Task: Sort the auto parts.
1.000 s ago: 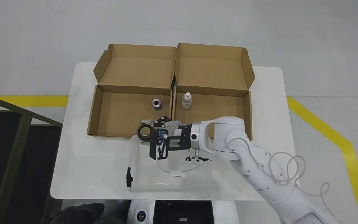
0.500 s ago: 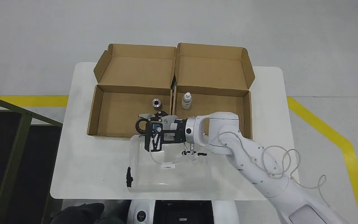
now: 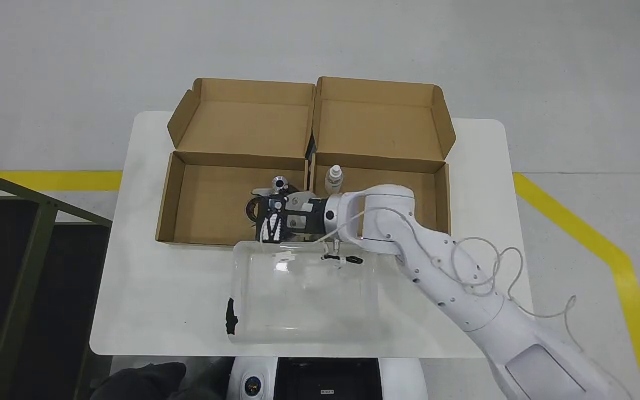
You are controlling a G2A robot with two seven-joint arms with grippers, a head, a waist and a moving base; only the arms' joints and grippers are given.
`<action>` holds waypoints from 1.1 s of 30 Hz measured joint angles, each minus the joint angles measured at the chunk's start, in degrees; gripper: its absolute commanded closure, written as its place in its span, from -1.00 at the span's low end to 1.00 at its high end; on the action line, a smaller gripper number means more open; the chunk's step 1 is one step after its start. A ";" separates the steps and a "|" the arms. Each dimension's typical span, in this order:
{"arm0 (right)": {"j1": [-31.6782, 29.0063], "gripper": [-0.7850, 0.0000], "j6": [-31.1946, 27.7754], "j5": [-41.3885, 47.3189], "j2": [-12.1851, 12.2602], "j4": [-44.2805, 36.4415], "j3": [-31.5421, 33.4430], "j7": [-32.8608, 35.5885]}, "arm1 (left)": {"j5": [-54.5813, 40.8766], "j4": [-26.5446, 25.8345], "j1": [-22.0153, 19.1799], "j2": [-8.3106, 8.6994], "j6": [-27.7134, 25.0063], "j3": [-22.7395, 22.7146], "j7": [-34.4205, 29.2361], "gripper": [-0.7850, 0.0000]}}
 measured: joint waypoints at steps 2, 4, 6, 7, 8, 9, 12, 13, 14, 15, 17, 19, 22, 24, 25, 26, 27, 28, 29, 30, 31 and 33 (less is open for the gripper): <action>0.35 1.00 0.44 0.34 -0.27 1.42 -0.31 0.02 | 0.00 0.00 0.00 0.00 0.00 0.00 0.00 -1.00; 0.71 1.00 0.73 0.58 -0.54 2.91 -0.65 0.02 | 0.00 0.00 0.00 0.00 0.00 0.00 0.00 -1.00; 1.06 1.00 0.83 0.68 -0.77 4.20 -0.99 -0.01 | 0.00 0.00 0.00 0.00 0.00 0.00 0.00 -1.00; 1.30 1.00 0.85 0.73 -0.91 4.99 -1.17 -0.05 | 0.00 0.00 0.00 0.00 0.00 0.00 0.00 -1.00; 1.48 1.00 0.84 0.77 -1.01 5.57 -1.29 -0.07 | 0.00 0.00 0.00 0.00 0.00 0.00 0.00 -1.00; 1.67 1.00 0.80 0.79 -1.11 6.15 -1.38 -0.09 | 0.00 0.00 0.00 0.00 0.00 0.00 0.00 -1.00; 2.28 1.00 0.50 0.86 -1.41 8.01 -1.72 -0.01 | 0.00 0.00 0.00 0.00 0.00 0.00 0.00 -1.00; 2.55 1.00 0.27 0.92 -1.55 8.74 -1.92 0.15 | 0.00 0.00 0.00 0.00 0.00 0.00 0.00 -1.00; 2.77 1.00 0.14 1.00 -1.66 9.29 -2.07 0.26 | 0.00 0.00 0.00 0.00 0.00 0.00 0.00 -1.00; 2.99 1.00 0.01 1.13 -1.79 9.83 -2.24 0.33 | 0.00 0.00 0.00 0.00 0.00 0.00 0.00 -1.00; 3.52 1.00 -0.14 1.32 -2.07 11.13 -2.56 0.37 | 0.00 0.00 0.00 0.00 0.00 0.00 0.00 -1.00; 3.95 1.00 -0.25 1.50 -2.37 12.41 -2.94 0.31 | 0.00 0.00 0.00 0.00 0.00 0.00 0.00 -1.00; 4.51 1.00 -0.10 1.82 -2.84 14.24 -3.56 0.46 | 0.00 0.00 0.00 0.00 0.00 0.00 0.00 -1.00; 4.89 1.00 -0.08 1.99 -3.15 15.38 -3.97 0.64 | 0.00 0.00 0.00 0.00 0.00 0.00 0.00 -1.00; 5.14 1.00 -0.03 2.11 -3.36 16.09 -4.26 0.73 | 0.00 0.00 0.00 0.00 0.00 0.00 0.00 -1.00; 5.32 1.00 0.02 2.21 -3.53 16.59 -4.46 0.75 | 0.00 0.00 0.00 0.00 0.00 0.00 0.00 -1.00; 5.51 1.00 0.09 2.26 -3.69 17.09 -4.67 0.78 | 0.00 0.00 0.00 0.00 0.00 0.00 0.00 -1.00; 5.78 1.00 0.19 2.25 -3.91 17.70 -4.95 0.86 | 0.00 0.00 0.00 0.00 0.00 0.00 0.00 -1.00; 5.96 1.00 0.29 2.24 -4.07 18.08 -5.14 0.87 | 0.00 0.00 0.00 0.00 0.00 0.00 0.00 -1.00; 6.10 1.00 0.35 2.28 -4.23 18.43 -5.34 0.84 | 0.00 0.00 0.00 0.00 0.00 0.00 0.00 -1.00; 6.27 1.00 0.40 2.37 -4.44 18.86 -5.58 0.78 | 0.00 0.00 0.00 0.00 0.00 0.00 0.00 -1.00; 6.55 1.00 0.45 2.41 -4.72 19.51 -5.91 0.78 | 0.00 0.00 0.00 0.00 0.00 0.00 0.00 -1.00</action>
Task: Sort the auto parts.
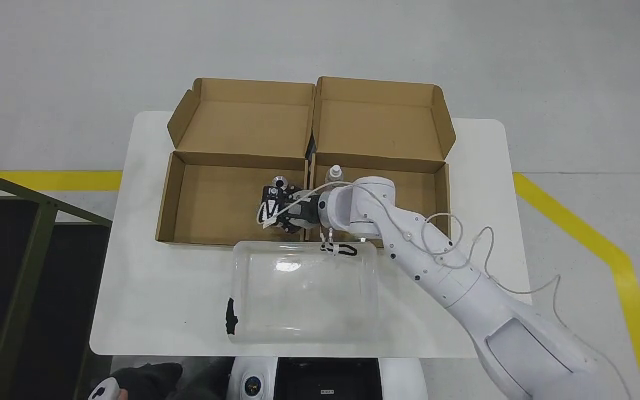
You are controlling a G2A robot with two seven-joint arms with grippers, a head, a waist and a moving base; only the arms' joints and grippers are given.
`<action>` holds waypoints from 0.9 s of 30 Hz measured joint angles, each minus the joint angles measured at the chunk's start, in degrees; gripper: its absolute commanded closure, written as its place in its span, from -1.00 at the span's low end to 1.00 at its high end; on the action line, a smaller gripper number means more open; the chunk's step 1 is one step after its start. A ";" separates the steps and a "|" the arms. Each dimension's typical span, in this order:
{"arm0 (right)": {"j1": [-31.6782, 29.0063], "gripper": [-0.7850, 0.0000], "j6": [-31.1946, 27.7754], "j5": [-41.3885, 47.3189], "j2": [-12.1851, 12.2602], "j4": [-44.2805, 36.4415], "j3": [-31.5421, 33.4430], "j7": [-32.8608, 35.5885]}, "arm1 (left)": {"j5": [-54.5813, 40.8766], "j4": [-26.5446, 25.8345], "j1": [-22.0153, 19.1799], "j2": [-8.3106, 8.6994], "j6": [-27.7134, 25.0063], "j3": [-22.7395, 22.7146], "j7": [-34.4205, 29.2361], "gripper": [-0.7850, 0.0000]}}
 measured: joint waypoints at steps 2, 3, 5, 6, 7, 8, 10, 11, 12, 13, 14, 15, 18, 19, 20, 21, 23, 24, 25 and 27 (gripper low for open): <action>0.30 0.86 0.00 -0.02 -0.31 0.86 -0.36 0.19 | 0.00 0.00 0.00 0.00 0.00 0.00 0.00 -1.00; 0.41 0.74 -0.02 0.00 -0.44 1.26 -0.49 0.26 | 0.00 0.00 0.00 0.00 0.00 0.00 0.00 -1.00; 0.71 0.62 -0.03 0.03 -0.73 2.20 -0.73 0.27 | 0.00 0.00 0.00 0.00 0.00 0.00 0.00 -1.00; 0.83 0.58 -0.04 0.02 -0.86 2.54 -0.83 0.24 | 0.00 0.00 0.00 0.00 0.00 0.00 0.00 -1.00; 0.97 0.55 -0.07 0.00 -1.00 2.98 -0.94 0.21 | 0.00 0.00 0.00 0.00 0.00 0.00 0.00 -1.00; 1.06 0.49 -0.07 -0.02 -1.11 3.29 -1.00 0.17 | 0.00 0.00 0.00 0.00 0.00 0.00 0.00 -1.00; 1.22 0.33 -0.07 -0.11 -1.33 3.92 -1.12 0.05 | 0.00 0.00 0.00 0.00 0.00 0.00 0.00 -1.00; 1.28 0.25 -0.07 -0.16 -1.41 4.14 -1.15 0.01 | 0.00 0.00 0.00 0.00 0.00 0.00 0.00 -1.00; 1.31 0.18 -0.07 -0.20 -1.48 4.34 -1.17 -0.02 | 0.00 0.00 0.00 0.00 0.00 0.00 0.00 -1.00; 1.32 0.15 -0.10 -0.26 -1.56 4.58 -1.19 -0.04 | 0.00 0.00 0.00 0.00 0.00 0.00 0.00 -1.00; 1.33 0.12 -0.16 -0.30 -1.62 4.76 -1.19 -0.06 | 0.00 0.00 0.00 0.00 0.00 0.00 0.00 -1.00; 1.34 0.12 -0.24 -0.34 -1.66 4.91 -1.17 -0.07 | 0.00 0.00 0.00 0.00 0.00 0.00 0.00 -1.00; 1.34 0.08 -0.50 -0.45 -1.77 5.02 -1.01 -0.09 | 0.00 0.00 0.00 0.00 0.00 0.00 0.00 -1.00; 1.33 0.07 -0.62 -0.46 -1.78 4.86 -0.88 -0.07 | 0.00 0.00 0.00 0.00 0.00 0.00 0.00 -1.00; 1.32 0.06 -0.71 -0.48 -1.78 4.69 -0.74 -0.06 | 0.00 0.00 0.00 0.00 0.00 0.00 0.00 -1.00; 1.30 0.05 -0.83 -0.50 -1.76 4.52 -0.58 -0.05 | 0.00 0.00 0.00 0.00 0.00 0.00 0.00 -1.00; 1.26 0.04 -1.14 -0.59 -1.66 4.03 -0.08 -0.03 | 0.00 0.00 0.00 0.00 0.00 0.00 0.00 -1.00; 1.22 0.03 -1.26 -0.62 -1.60 3.73 0.17 -0.03 | 0.00 0.00 0.00 0.00 0.00 0.00 0.00 -1.00; 1.15 0.02 -1.42 -0.72 -1.50 3.13 0.52 -0.09 | 0.00 0.00 0.00 0.00 0.00 0.00 0.00 -1.00; 0.98 0.02 -1.70 -0.82 -1.33 1.90 1.12 -0.30 | 0.00 0.00 0.00 0.00 0.00 0.00 0.00 -1.00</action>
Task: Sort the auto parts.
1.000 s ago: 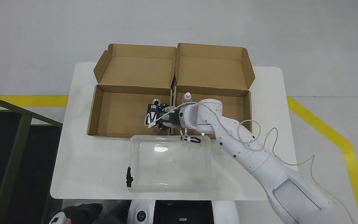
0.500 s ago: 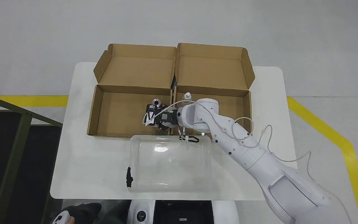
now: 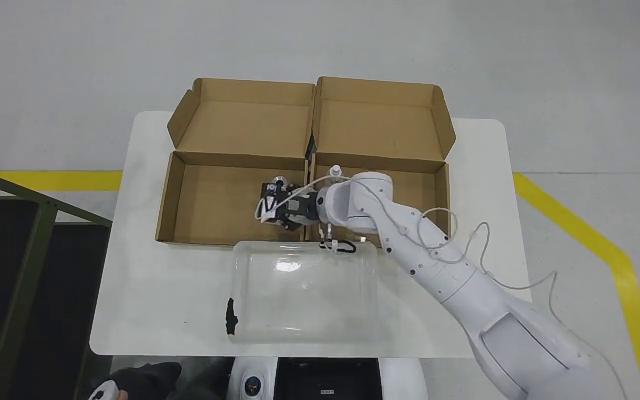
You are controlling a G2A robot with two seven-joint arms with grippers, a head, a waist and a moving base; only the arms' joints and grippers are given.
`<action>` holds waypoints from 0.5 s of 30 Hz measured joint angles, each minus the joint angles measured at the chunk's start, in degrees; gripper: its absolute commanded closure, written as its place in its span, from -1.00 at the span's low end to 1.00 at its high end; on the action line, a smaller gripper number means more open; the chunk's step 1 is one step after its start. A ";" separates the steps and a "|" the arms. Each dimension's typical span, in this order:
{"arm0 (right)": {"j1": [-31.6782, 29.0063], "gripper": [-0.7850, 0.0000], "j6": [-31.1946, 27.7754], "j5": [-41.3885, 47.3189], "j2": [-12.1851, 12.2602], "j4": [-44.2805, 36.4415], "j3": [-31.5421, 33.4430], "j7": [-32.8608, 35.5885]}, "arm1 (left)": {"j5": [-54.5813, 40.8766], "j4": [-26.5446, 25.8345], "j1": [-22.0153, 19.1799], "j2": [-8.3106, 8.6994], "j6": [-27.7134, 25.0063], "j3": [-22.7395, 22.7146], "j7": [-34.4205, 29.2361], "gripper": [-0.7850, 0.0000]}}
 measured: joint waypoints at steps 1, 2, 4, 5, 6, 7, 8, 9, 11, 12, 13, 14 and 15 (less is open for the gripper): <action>-0.11 0.02 -0.22 -0.11 0.14 -0.94 0.44 -0.03 | 0.00 0.00 0.00 0.00 0.00 0.00 0.00 -1.00; -0.20 0.01 -0.38 -0.14 0.24 -1.69 0.77 -0.03 | 0.00 0.00 0.00 0.00 0.00 0.00 0.00 -1.00; -0.51 0.01 -0.82 -0.07 0.48 -3.50 1.56 0.05 | 0.00 0.00 0.00 0.00 0.00 0.00 0.00 -1.00; -0.66 0.01 -1.02 0.03 0.59 -4.32 1.90 0.11 | 0.00 0.00 0.00 0.00 0.00 0.00 0.00 -1.00; -0.82 0.01 -1.24 0.11 0.70 -5.17 2.24 0.15 | 0.00 0.00 0.00 0.00 0.00 0.00 0.00 -1.00; -1.05 0.01 -1.57 0.21 0.84 -6.42 2.70 0.13 | 0.00 0.00 0.00 0.00 0.00 0.00 0.00 -1.00; -1.28 0.00 -1.80 0.33 0.96 -7.41 3.06 0.05 | 0.00 0.00 0.00 0.00 0.00 0.00 0.00 -1.00; -1.51 0.00 -1.99 0.37 1.08 -8.46 3.41 0.02 | 0.00 0.00 0.00 0.00 0.00 0.00 0.00 -1.00; -2.18 0.00 -2.27 0.39 1.40 -11.16 4.35 -0.03 | 0.00 0.00 0.00 0.00 0.00 0.00 0.00 -1.00; -2.52 0.00 -2.40 0.40 1.56 -12.34 4.79 -0.03 | 0.00 0.00 0.00 0.00 0.00 0.00 0.00 -1.00; -3.00 -0.03 -2.56 0.38 1.78 -13.93 5.42 0.02 | 0.00 0.00 0.00 0.00 0.00 0.00 0.00 -1.00; -3.42 -0.04 -2.65 0.36 1.96 -15.11 5.94 0.05 | 0.00 0.00 0.00 0.00 0.00 0.00 0.00 -1.00; -3.89 -0.04 -2.75 0.38 2.15 -16.27 6.48 0.05 | 0.00 0.00 0.00 0.00 0.00 0.00 0.00 -1.00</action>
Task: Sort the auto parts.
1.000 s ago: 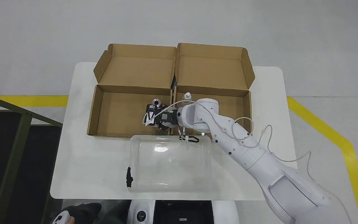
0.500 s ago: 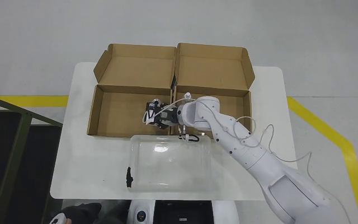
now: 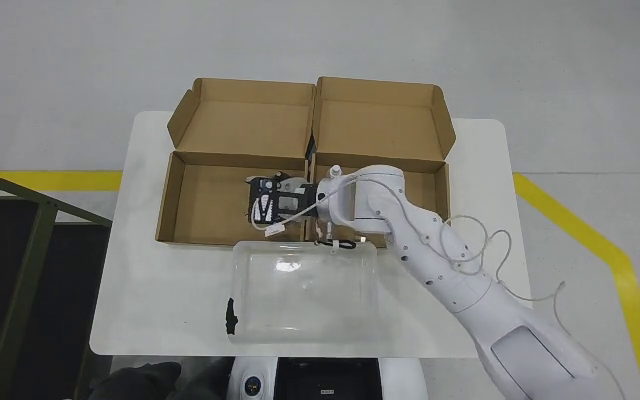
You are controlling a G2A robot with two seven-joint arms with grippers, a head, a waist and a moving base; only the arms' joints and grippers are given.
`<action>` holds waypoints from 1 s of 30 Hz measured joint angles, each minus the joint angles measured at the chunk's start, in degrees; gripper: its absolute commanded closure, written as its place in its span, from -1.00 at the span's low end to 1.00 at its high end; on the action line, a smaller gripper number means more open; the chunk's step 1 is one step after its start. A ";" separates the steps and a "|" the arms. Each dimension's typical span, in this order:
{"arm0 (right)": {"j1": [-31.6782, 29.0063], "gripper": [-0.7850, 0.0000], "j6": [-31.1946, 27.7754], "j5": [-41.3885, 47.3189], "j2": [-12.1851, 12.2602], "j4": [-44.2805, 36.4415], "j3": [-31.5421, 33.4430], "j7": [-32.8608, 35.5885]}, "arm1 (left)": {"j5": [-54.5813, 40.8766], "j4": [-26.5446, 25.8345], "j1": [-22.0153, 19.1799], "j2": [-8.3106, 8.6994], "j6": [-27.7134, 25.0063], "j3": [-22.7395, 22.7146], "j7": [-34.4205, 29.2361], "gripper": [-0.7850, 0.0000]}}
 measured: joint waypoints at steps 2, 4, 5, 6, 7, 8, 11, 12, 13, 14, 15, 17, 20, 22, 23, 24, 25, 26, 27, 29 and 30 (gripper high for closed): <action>-1.29 -0.04 -0.13 0.02 0.48 -2.63 1.37 0.13 | 0.00 0.00 0.00 0.00 0.00 0.00 0.00 -1.00; -2.88 -0.06 -0.16 0.05 1.01 -5.16 2.87 0.18 | 0.00 0.00 0.00 0.00 0.00 0.00 0.00 -1.00; -3.63 -0.07 -0.24 0.10 1.25 -6.16 3.54 0.21 | 0.00 0.00 0.00 0.00 0.00 0.00 0.00 -1.00; -4.40 -0.09 -0.38 0.25 1.49 -7.10 4.23 0.15 | 0.00 0.00 0.00 0.00 0.00 0.00 0.00 -1.00; -5.45 -0.10 -0.78 0.61 1.80 -8.33 5.16 -0.16 | 0.00 0.00 0.00 0.00 0.00 0.00 0.00 -1.00; -6.17 -0.11 -1.14 0.69 2.05 -9.25 5.87 -0.38 | 0.00 0.00 0.00 0.00 0.00 0.00 0.00 -1.00; -8.73 -0.11 -2.18 0.82 2.88 -12.42 8.36 -1.27 | 0.00 0.00 0.00 0.00 0.00 0.00 0.00 -1.00; -9.56 -0.11 -2.35 0.82 3.13 -13.39 9.17 -1.47 | 0.00 0.00 0.00 0.00 0.00 0.00 0.00 -1.00; -10.76 -0.13 -2.54 0.88 3.47 -14.67 10.27 -1.77 | 0.00 0.00 0.00 0.00 0.00 0.00 0.00 -1.00; -11.67 -0.15 -2.67 0.90 3.73 -15.58 11.11 -1.96 | 0.00 0.00 0.00 0.00 0.00 0.00 0.00 -1.00; -12.61 -0.16 -2.74 0.86 3.98 -16.46 11.99 -2.17 | 0.00 0.00 0.00 0.00 0.00 0.00 0.00 -1.00; -14.98 -0.13 -2.83 1.00 4.57 -18.13 14.09 -2.92 | 0.00 0.00 0.00 0.00 0.00 0.00 0.00 -1.00; -18.42 -0.06 -2.97 1.88 5.35 -19.80 17.12 -4.32 | 0.00 0.00 0.00 0.00 0.00 0.00 0.00 -1.00; -20.72 -0.13 -2.78 1.83 5.86 -20.88 19.23 -5.24 | 0.00 0.00 0.00 0.00 0.00 0.00 0.00 -1.00; -21.72 -0.17 -2.67 1.73 6.07 -21.32 20.07 -5.58 | 0.00 0.00 0.00 0.00 0.00 0.00 0.00 -1.00; -22.70 -0.18 -2.55 1.63 6.27 -21.72 20.89 -5.92 | 0.00 0.00 0.00 0.00 0.00 0.00 0.00 -1.00; -23.97 -0.19 -2.30 1.46 6.53 -22.24 21.98 -6.42 | 0.00 0.00 0.00 0.00 0.00 0.00 0.00 -1.00; -24.93 -0.19 -2.03 1.33 6.71 -22.61 22.80 -6.88 | 0.00 0.00 0.00 0.00 0.00 0.00 0.00 -1.00; -25.87 -0.25 -1.70 1.17 6.89 -22.97 23.63 -7.43 | 0.00 0.00 0.00 0.00 0.00 0.00 0.00 -1.00; -28.11 -0.39 -0.78 0.63 7.27 -23.77 25.53 -9.04 | 0.00 0.00 0.00 0.00 0.00 0.00 0.00 -1.00; -29.11 -0.50 -0.34 0.46 7.42 -24.08 26.33 -9.98 | 0.00 0.00 0.00 0.00 0.00 0.00 0.00 -1.00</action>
